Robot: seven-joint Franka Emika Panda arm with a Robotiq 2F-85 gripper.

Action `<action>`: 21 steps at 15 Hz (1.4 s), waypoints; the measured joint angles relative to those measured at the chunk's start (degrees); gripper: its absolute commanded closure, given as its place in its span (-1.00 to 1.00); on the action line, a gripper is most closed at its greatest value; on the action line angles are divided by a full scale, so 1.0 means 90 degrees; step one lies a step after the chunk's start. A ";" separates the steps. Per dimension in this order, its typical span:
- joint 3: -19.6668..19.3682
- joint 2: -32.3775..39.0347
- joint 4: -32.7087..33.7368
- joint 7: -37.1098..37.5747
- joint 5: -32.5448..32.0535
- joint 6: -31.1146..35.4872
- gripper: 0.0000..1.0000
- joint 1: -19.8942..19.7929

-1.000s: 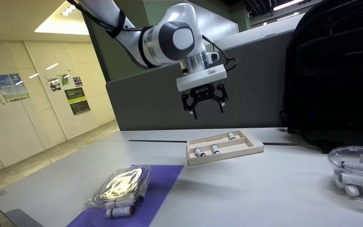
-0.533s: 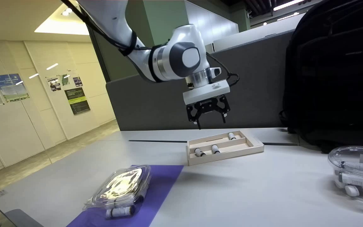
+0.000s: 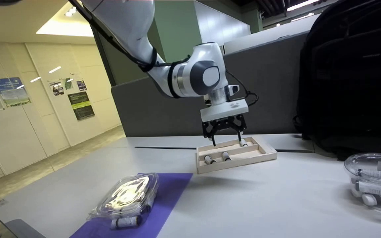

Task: Remove one bottle from the bottom part of the tray and place it o the table

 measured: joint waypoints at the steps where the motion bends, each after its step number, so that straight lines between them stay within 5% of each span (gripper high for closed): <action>1: 0.0026 0.0095 0.0083 0.0000 -0.0001 -0.0012 -1.00 -0.0021; 8: 0.0098 0.0602 0.0561 0.0000 -0.0036 -0.0224 -1.00 -0.0045; 9: 0.0098 0.0656 0.0620 0.0000 -0.0046 -0.0268 -0.50 -0.0045; 20: 0.0097 0.1187 0.1226 0.0000 -0.0296 -0.0649 0.94 -0.0043; 21: 0.0098 0.1207 0.1259 0.0000 -0.0304 -0.0658 0.87 -0.0042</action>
